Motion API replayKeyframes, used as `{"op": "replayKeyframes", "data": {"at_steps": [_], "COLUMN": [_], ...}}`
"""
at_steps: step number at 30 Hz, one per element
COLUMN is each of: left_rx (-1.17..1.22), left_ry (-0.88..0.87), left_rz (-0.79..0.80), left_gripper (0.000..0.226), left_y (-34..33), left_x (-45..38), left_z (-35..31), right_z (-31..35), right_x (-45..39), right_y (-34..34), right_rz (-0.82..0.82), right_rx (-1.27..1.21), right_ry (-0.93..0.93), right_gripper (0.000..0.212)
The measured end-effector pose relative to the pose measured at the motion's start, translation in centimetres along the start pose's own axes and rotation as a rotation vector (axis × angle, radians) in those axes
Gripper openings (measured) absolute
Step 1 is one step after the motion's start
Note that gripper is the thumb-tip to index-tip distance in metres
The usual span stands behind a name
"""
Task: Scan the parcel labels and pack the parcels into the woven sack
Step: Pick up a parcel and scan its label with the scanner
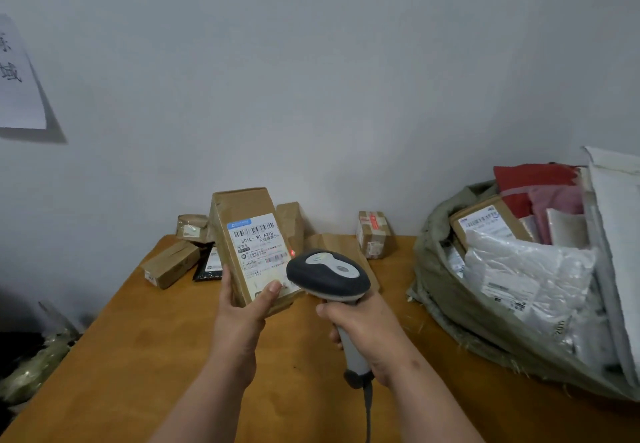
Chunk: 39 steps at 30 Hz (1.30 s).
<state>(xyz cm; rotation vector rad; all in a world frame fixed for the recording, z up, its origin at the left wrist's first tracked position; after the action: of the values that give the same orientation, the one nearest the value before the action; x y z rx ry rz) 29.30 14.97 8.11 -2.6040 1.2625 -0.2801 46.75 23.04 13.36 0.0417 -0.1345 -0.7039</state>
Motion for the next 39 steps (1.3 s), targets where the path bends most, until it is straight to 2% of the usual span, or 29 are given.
{"op": "replayKeyframes", "data": {"at_steps": [7,12,16,22,25,29,32,37,39], "left_rx": [0.002,-0.010,-0.005,-0.038,-0.057,-0.081,-0.154,-0.212,-0.316], "left_ry": [0.016,0.027,0.040,0.021,0.028,0.060,0.109,0.283,0.219], "left_rz": [0.142,0.249,0.350,0.424,0.429,0.446,0.455,0.566,0.572], "left_gripper": [0.100,0.094,0.098,0.090,0.073,0.053,0.059,0.054,0.056], "left_y": [-3.5,-7.1,-11.5,-18.8,-23.6,-31.6,-37.5,-45.7,-47.5], "left_x": [-1.9,-2.2,-1.6,-1.7,-2.3,-3.3,-4.4,-5.3,-6.4], "left_z": [0.1,0.4,0.4,0.2,0.2,0.1,0.5,2.2,2.7], "right_z": [0.1,-0.8,-1.1,-1.1,-0.8,0.9,2.4,3.5,3.0], "right_x": [1.3,3.7,6.0,9.1,10.4,11.3,11.8,11.0,10.5], "right_y": [2.6,5.2,7.9,13.8,17.8,24.0,28.7,34.8,36.5], "right_rz": [-0.203,-0.380,-0.503,-0.665,-0.732,-0.771,-0.799,-0.778,-0.745], "right_rx": [-0.007,-0.067,-0.092,-0.142,-0.162,-0.129,-0.122,-0.135,-0.147], "right_ry": [-0.035,-0.048,-0.035,0.002,0.028,0.073,0.100,0.145,0.146], "right_gripper": [0.021,0.028,0.019,0.016,0.016,0.015,0.014,0.032,0.034]}}
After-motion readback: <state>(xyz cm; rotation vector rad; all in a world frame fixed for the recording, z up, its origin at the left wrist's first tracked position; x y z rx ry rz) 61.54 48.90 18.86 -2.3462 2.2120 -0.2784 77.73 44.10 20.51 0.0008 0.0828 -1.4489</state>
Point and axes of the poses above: each hand's wrist, its own x-axis away from the middle knuckle, its own y-axis out of the back of the hand, z = x × y, the point moved 8 cm from there along -x, towards the middle knuckle, and after that the axes turned 11 degrees about z, right-handed, at the moved point
